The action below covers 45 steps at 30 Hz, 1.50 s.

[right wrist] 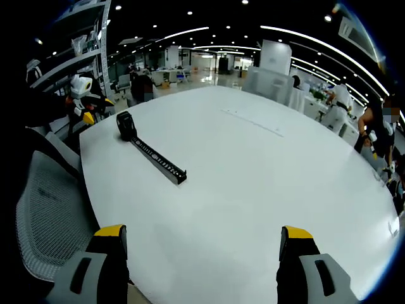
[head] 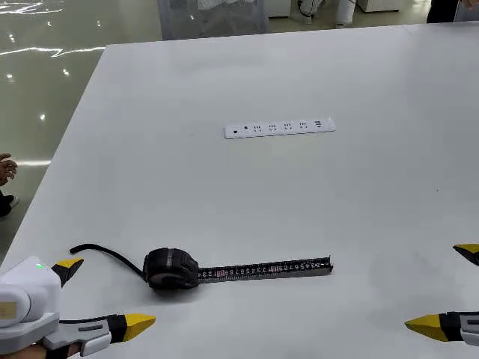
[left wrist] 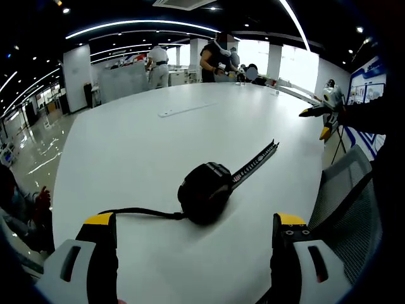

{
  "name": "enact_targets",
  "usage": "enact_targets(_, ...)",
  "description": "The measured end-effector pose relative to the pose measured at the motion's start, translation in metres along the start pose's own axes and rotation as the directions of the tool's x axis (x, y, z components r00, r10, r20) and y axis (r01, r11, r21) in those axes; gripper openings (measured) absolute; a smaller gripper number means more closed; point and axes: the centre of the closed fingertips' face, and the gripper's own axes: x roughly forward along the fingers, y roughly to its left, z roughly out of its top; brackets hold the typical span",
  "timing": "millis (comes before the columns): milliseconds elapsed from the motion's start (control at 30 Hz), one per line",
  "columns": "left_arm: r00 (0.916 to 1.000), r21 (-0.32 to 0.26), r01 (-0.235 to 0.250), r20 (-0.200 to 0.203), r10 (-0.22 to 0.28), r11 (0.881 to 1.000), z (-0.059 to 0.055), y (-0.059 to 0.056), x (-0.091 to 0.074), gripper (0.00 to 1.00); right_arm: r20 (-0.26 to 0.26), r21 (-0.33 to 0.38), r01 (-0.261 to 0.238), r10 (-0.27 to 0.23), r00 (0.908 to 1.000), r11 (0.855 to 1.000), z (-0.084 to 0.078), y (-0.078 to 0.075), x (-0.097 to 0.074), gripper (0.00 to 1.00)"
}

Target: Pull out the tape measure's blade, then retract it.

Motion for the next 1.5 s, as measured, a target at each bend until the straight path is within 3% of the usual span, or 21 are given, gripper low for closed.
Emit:
enact_targets(100, 1.0, -0.002, 0.006, 0.0, -0.006, 1.0, 0.007, -0.004, 0.003, 0.99, -0.019, -0.041, -0.031, 0.03, 0.9994, 0.999, 0.004, 0.002, 0.004, 0.99)
enact_targets(467, 1.0, 0.005, -0.001, 0.003, 0.001, 1.0, 0.017, -0.008, 0.013, 0.99, -0.049, -0.115, -0.069, 0.064, 0.9968, 0.991, 0.017, 0.0, 0.01, 0.99)
enact_targets(833, 0.9989, -0.023, -0.038, 0.024, 0.039, 0.999, 0.032, -0.008, 0.028, 0.99, -0.065, -0.187, -0.121, 0.111, 0.9917, 0.975, 0.037, 0.005, 0.024, 0.99)
enact_targets(967, 0.9989, -0.052, -0.047, 0.0, 0.047, 0.998, 0.03, -0.008, 0.034, 0.99, -0.073, -0.21, -0.137, 0.124, 0.9896, 0.968, 0.041, 0.005, 0.029, 0.99)
enact_targets(1200, 0.9982, -0.045, -0.06, 0.001, 0.06, 0.997, 0.031, -0.012, 0.045, 0.99, -0.088, -0.236, -0.152, 0.135, 0.9869, 0.96, 0.048, 0.004, 0.04, 0.99)
enact_targets(1267, 0.997, -0.052, -0.077, 0.008, 0.077, 0.996, 0.031, -0.012, 0.047, 0.99, -0.09, -0.251, -0.158, 0.14, 0.9861, 0.955, 0.05, 0.006, 0.043, 0.99)
enact_targets(1333, 0.9944, -0.11, -0.104, 0.011, 0.105, 0.988, 0.031, -0.012, 0.05, 0.99, -0.096, -0.265, -0.164, 0.143, 0.9851, 0.95, 0.052, 0.006, 0.045, 0.99)
enact_targets(1500, 0.9875, -0.084, -0.155, 0.015, 0.157, 0.984, 0.032, -0.013, 0.055, 0.99, -0.119, -0.281, -0.182, 0.154, 0.9809, 0.942, 0.055, 0.007, 0.052, 0.99)
